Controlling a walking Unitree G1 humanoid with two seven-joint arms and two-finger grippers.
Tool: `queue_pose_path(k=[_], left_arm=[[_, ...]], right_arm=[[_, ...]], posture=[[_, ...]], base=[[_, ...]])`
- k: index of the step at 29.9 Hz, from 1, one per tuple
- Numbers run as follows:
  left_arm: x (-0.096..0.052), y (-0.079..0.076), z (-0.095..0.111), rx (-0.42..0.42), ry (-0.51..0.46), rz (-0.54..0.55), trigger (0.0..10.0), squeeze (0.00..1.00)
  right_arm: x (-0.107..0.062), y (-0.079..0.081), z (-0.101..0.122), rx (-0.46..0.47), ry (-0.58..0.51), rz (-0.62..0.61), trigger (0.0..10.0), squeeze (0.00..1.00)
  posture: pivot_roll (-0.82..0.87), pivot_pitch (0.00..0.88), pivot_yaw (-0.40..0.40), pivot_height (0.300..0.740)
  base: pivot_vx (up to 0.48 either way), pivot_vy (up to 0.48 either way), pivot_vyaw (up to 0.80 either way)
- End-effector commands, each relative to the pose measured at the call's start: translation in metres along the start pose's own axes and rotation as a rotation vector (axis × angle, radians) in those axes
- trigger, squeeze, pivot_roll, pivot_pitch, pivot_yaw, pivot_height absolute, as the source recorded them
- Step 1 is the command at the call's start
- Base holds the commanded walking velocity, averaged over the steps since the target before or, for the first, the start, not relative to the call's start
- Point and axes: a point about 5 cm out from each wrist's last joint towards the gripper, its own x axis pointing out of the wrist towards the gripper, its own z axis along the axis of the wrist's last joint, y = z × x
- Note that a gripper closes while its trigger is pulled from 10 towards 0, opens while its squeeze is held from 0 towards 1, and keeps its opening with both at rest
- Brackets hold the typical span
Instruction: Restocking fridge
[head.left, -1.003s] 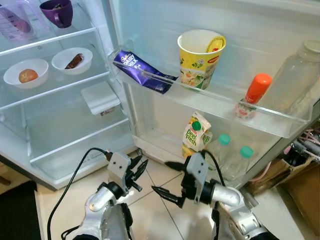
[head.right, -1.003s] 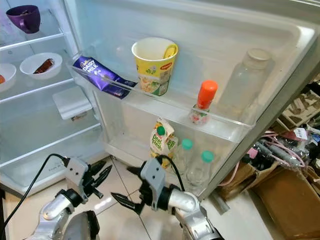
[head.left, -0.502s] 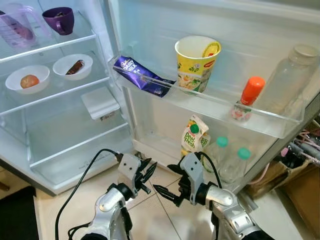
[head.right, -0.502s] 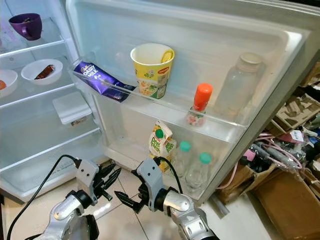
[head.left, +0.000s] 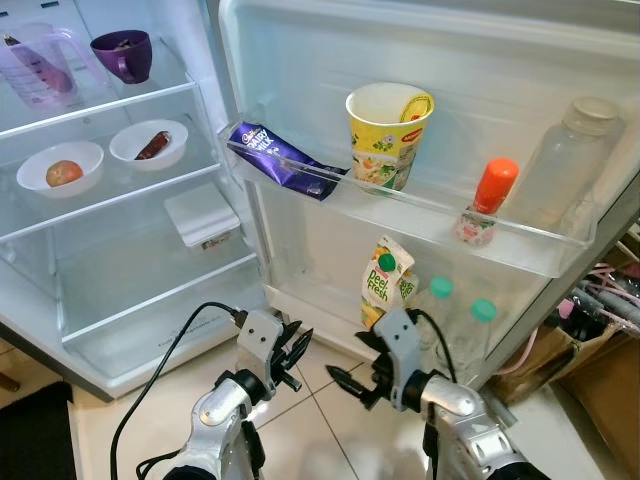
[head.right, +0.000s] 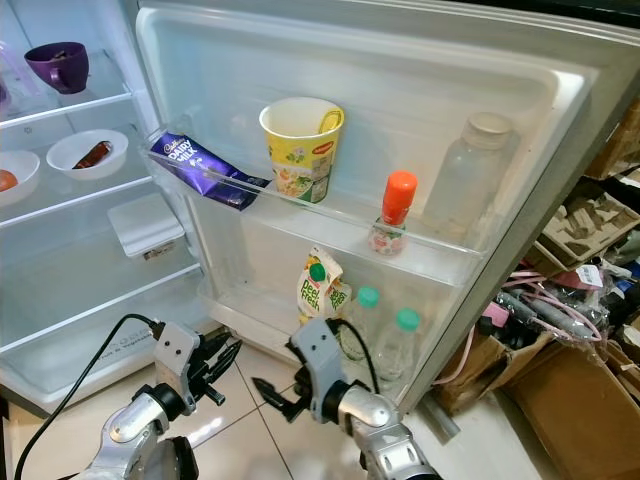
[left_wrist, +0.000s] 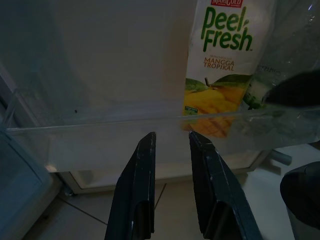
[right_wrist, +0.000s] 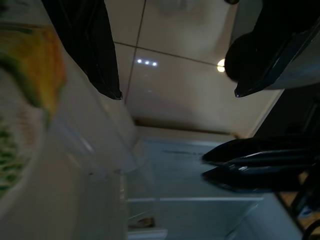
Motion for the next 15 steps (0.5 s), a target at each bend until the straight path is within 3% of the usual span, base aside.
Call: queue_pose_path(k=[1, 15], left_arm=[[-0.002, -0.002, -0.005, 0.000, 0.023, -0.005, 10.0, 0.00], [-0.014, 0.006, -0.017, -0.011, 0.101, 0.036, 10.0, 0.00]], right_arm=[[-0.004, -0.004, -0.003, 0.032, -0.008, -0.006, 10.0, 0.00], [-0.016, -0.017, -0.020, 0.074, 0.028, -0.070, 10.0, 0.00]], posture=[[-0.02, 0.081, 0.028, 0.314], [-0.02, 0.076, 0.031, 0.371]], base=[[0.000, 0.000, 0.00], [0.000, 0.000, 0.00]])
